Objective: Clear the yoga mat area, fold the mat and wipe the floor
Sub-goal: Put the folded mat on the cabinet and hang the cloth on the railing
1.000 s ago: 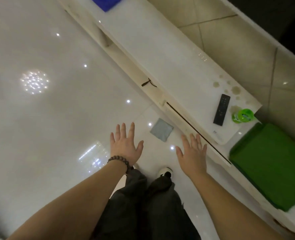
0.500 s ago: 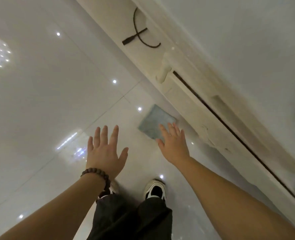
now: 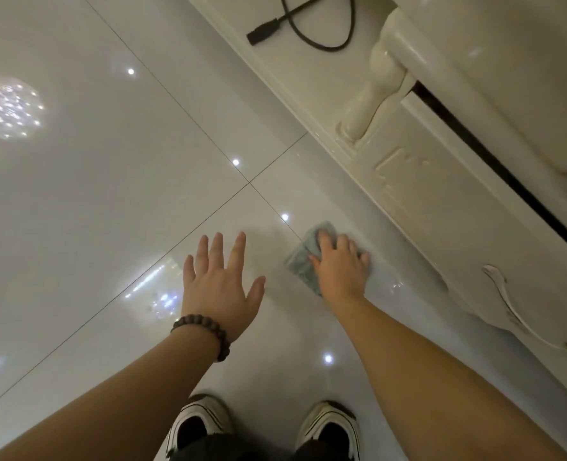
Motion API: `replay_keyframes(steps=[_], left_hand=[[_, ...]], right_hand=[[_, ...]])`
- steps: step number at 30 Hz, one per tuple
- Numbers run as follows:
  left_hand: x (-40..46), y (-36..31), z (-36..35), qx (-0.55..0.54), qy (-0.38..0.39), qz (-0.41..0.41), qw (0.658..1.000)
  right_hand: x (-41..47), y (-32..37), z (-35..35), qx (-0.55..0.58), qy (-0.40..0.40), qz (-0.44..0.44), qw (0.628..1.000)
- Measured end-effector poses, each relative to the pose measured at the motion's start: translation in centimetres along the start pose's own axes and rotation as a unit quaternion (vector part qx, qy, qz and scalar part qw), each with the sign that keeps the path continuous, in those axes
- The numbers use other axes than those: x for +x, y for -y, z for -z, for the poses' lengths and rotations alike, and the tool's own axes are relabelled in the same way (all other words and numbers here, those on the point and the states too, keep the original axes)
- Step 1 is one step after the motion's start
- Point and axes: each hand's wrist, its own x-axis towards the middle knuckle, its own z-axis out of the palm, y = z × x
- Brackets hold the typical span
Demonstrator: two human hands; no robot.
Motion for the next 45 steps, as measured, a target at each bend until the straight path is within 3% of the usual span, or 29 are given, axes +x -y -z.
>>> replay_keyframes(steps=[2,5,11,17,22,29,41,45], left_hand=[[-1.1,-0.3,1.9,-0.01,-0.002,0.0,1.0],[-4.4,-0.8,6.6,-0.014,-0.012,0.0,1.0],[-14.6,-3.4,23.1,-0.016,-0.025,-0.007,1.0],[-26.4,-6.9,41.4,-0.026,-0.101,-0.044,0.994],[-34.2,-8.9,51.8,-0.082,-0.198,-0.068,0.974],[-40.4,-11.9,58.2,-0.076,-0.264,-0.124,0.953],[-45.1,-19.0,59.0,-0.01,-0.234,-0.263,0.936],[-46.0,-20.3,58.7,0.023,-0.219,-0.325,0.92]], right_hand=[[-1.3,0.4,2.1,0.047,0.012,0.006,0.999],[-4.7,0.9,8.2,0.123,-0.052,0.046,0.99],[-13.6,1.6,28.4,0.115,-0.17,0.114,0.972],[-24.1,1.8,51.2,0.117,-0.236,0.094,0.96],[-33.1,0.2,63.9,0.093,-0.278,0.084,0.952],[-41.4,-2.5,70.6,0.078,-0.368,0.058,0.925],[-50.6,-6.3,71.4,0.11,-0.372,-0.082,0.918],[-53.3,-6.9,70.1,0.115,-0.406,-0.147,0.895]])
